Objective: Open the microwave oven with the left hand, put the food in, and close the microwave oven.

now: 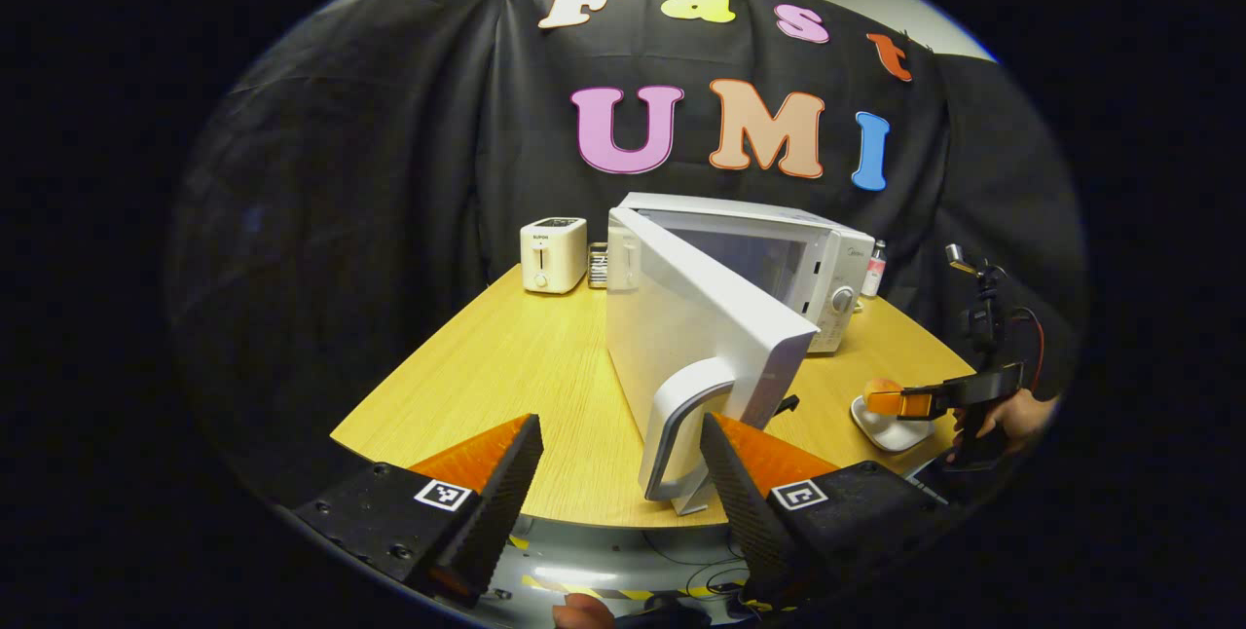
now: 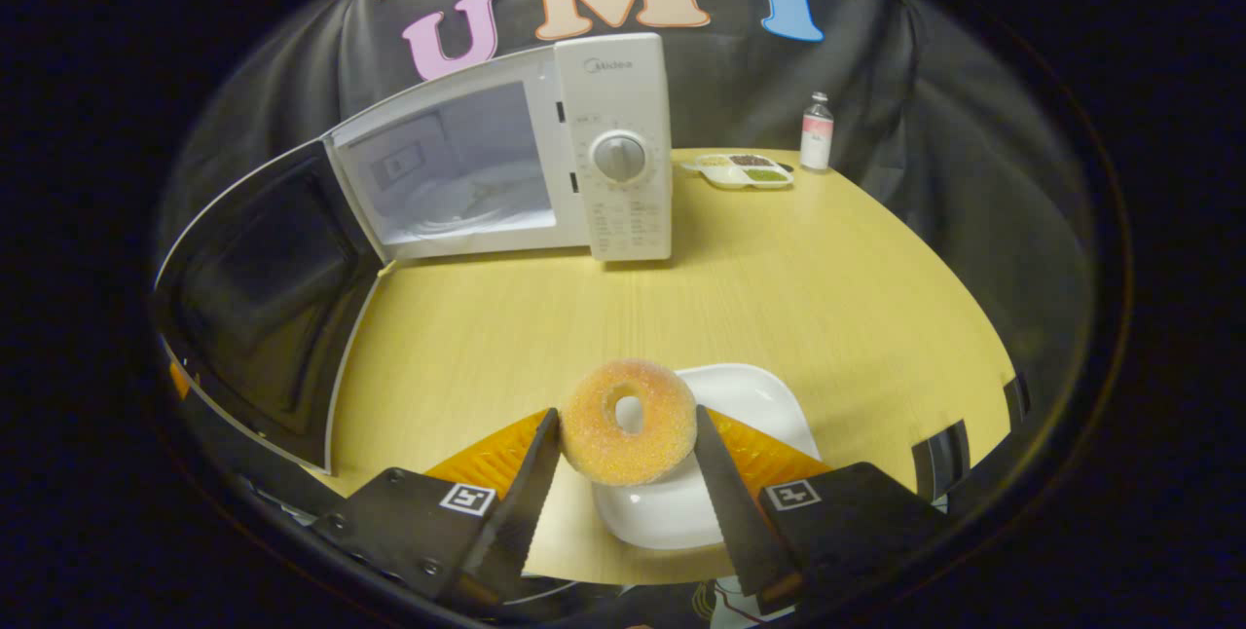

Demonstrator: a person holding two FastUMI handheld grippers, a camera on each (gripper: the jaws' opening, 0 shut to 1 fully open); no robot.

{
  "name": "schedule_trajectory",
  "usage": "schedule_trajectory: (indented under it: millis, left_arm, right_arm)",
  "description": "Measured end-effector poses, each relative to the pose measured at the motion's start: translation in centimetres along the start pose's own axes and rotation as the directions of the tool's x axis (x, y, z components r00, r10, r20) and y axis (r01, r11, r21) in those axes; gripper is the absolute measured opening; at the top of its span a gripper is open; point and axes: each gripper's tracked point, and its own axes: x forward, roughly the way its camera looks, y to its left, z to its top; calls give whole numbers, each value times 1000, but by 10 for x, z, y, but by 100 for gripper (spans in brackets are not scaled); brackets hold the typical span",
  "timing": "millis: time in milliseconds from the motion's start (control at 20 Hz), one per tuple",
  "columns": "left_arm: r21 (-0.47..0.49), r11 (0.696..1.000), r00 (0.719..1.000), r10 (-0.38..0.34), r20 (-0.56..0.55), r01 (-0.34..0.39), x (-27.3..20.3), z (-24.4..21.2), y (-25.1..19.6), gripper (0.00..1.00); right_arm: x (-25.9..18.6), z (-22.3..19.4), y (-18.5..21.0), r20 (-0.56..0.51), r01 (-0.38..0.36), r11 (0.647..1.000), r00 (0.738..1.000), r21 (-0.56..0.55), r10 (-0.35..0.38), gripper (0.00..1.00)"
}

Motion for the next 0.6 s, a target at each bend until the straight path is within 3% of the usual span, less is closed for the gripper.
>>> schedule_trajectory:
  millis: [50, 200, 250, 350, 600]
  left_arm:
    - [2, 1000, 1000, 2, 9, -2, -6, 4, 1, 96]
    - [-8, 1000, 999, 17, 45, -17, -23, 22, 6, 96]
    - [-14, 1000, 998, 27, 65, -27, -28, 31, 9, 96]
    - [-29, 998, 994, 51, 101, -49, -37, 51, 16, 96]
    - [-124, 991, 962, 75, 263, -43, -69, 121, 25, 95]
  right_arm:
    - [-1, 3, 6, 4, -11, 1000, 1000, 3, 11, 85]
    - [-1, 19, 24, 23, -48, 998, 999, 26, 48, 85]
    - [-2, 23, 31, 28, -62, 997, 998, 39, 61, 90]
    - [-1, 32, 47, 31, -92, 992, 995, 80, 90, 80]
    - [5, 61, 94, 42, -183, 953, 983, 240, 178, 80]
